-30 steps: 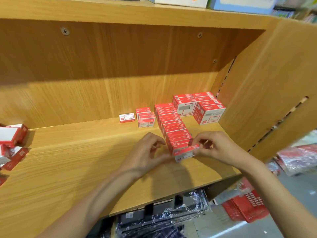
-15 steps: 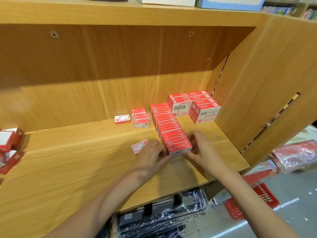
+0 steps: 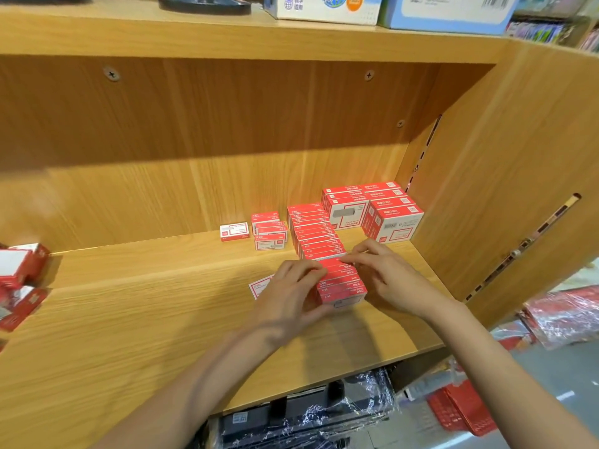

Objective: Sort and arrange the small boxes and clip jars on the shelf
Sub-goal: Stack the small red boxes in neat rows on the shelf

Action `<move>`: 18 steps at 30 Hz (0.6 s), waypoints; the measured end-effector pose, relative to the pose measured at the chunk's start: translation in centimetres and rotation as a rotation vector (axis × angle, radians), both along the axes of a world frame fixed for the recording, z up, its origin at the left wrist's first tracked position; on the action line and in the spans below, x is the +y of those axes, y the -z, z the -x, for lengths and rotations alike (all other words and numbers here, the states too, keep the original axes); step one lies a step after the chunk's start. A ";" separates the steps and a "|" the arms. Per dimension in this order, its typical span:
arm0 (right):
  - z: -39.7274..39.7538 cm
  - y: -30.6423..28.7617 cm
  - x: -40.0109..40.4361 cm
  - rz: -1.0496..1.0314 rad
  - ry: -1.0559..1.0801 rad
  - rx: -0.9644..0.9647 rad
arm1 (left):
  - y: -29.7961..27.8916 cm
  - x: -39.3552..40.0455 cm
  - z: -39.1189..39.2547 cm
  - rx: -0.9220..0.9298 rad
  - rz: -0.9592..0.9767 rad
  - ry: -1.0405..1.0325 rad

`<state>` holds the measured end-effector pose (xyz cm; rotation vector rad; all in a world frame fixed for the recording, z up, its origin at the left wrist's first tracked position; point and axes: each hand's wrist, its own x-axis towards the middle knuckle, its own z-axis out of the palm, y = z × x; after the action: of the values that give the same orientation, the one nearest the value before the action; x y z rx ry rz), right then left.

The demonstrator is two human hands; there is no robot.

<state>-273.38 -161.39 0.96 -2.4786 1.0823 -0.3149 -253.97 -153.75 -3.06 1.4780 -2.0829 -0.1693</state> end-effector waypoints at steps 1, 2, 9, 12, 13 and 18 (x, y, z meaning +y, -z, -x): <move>0.2 -0.1 -0.1 0.018 -0.002 0.002 | 0.1 -0.1 -0.1 -0.010 0.012 0.020; 0.3 -0.1 -0.3 0.035 -0.009 -0.005 | 0.3 -0.1 -0.3 -0.016 0.027 0.037; -0.5 0.3 -1.0 0.113 -0.049 0.013 | 0.7 -0.1 -0.3 0.047 0.002 0.061; -0.4 0.0 -1.5 0.104 0.007 -0.042 | 0.9 -0.3 -0.5 0.066 0.031 0.059; -0.1 -0.5 -1.6 0.078 0.047 -0.102 | 0.9 -0.3 -0.5 0.069 0.033 0.054; 0.4 -3.5 -2.5 0.073 0.221 -0.427 | 1.0 -1.1 -0.2 0.085 0.038 -0.073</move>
<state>-273.75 -163.86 4.49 -2.2041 1.1686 -0.9165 -253.75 -154.89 -4.07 1.4956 -1.9515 -0.1600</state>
